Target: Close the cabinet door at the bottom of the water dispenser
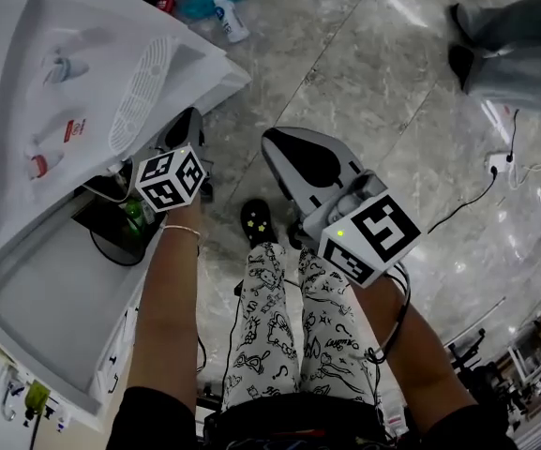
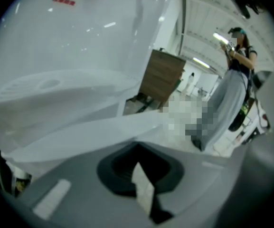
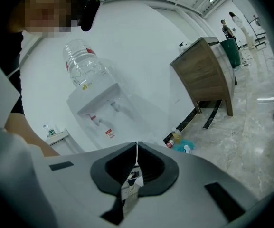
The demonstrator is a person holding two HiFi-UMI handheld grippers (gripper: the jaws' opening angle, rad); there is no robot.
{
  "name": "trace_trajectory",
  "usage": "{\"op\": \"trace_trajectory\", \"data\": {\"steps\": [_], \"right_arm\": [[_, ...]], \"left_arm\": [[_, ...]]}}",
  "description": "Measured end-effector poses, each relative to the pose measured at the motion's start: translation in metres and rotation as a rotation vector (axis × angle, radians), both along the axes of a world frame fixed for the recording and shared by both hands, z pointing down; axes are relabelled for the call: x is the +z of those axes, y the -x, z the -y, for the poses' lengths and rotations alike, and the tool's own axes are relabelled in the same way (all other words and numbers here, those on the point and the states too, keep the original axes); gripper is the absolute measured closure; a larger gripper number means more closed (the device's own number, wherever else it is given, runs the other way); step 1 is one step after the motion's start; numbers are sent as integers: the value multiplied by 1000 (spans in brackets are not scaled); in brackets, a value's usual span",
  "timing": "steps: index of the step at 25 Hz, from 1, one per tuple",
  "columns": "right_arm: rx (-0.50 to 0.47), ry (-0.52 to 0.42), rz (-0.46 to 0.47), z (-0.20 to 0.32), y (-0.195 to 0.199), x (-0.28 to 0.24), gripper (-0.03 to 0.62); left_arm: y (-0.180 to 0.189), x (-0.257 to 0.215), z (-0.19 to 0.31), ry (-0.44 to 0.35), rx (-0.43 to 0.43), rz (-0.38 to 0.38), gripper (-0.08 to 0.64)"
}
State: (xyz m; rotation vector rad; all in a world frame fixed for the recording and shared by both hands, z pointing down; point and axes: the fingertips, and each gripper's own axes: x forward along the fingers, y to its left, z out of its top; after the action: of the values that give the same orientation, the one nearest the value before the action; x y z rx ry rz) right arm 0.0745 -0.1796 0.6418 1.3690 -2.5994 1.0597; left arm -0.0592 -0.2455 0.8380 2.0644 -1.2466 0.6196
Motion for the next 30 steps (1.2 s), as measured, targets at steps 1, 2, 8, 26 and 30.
{"op": "trace_trajectory", "data": {"steps": [1,2,8,26,30], "right_arm": [[4,-2,-2,0,-4,-1,575],[11,-1,-4,0,-8,0,575],[118,1,20,5,-38,2,575],[170,7,26,9,-43,-3,575],[170,8,24,6,-40,-7,575]], "left_arm": [[1,2,4,-1,3,7,563],[3,4,9,0,-5,11,563],[26,23,27,78,-193,-28,562],[51,27,49,19,-313,6,563],[46,20,46,13,-273,4,563]]}}
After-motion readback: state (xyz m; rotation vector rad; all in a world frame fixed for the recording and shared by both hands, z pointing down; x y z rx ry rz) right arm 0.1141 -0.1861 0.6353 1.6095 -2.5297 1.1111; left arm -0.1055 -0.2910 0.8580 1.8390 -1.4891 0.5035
